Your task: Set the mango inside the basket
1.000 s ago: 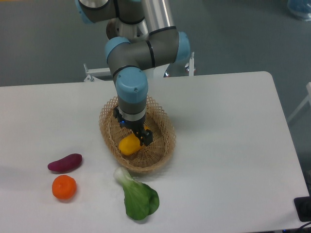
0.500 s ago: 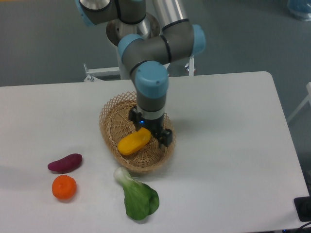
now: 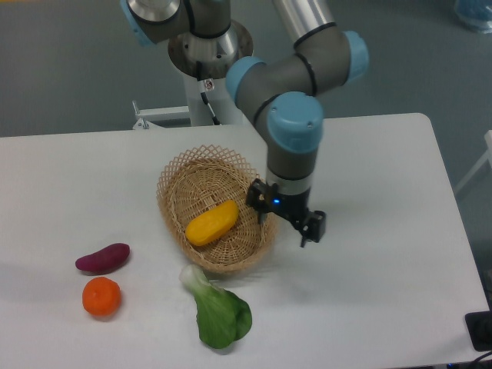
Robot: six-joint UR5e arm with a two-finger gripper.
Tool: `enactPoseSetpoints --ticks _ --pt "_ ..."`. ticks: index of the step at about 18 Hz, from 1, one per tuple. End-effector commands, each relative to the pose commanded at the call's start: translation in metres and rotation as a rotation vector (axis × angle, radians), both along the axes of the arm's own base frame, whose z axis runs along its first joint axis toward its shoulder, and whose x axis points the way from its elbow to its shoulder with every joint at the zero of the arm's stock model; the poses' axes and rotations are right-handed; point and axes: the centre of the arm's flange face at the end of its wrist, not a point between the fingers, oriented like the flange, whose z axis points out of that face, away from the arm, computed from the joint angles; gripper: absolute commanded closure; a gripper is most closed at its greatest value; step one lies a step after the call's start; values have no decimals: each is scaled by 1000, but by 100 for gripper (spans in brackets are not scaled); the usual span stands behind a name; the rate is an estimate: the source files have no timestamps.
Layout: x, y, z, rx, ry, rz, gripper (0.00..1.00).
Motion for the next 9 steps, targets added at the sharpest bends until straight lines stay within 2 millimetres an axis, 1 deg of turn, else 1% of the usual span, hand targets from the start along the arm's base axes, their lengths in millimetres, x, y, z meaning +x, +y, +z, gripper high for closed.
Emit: enactPoseSetpoints --ticks 2,5,7,9 --pt "-11 -9 3 -1 10 -7 0" --pt "-31 -20 2 -4 13 -1 0" --pt "-46 -28 3 -25 -2 -18 0" --pt "-58 -33 3 -64 -8 -33 0"
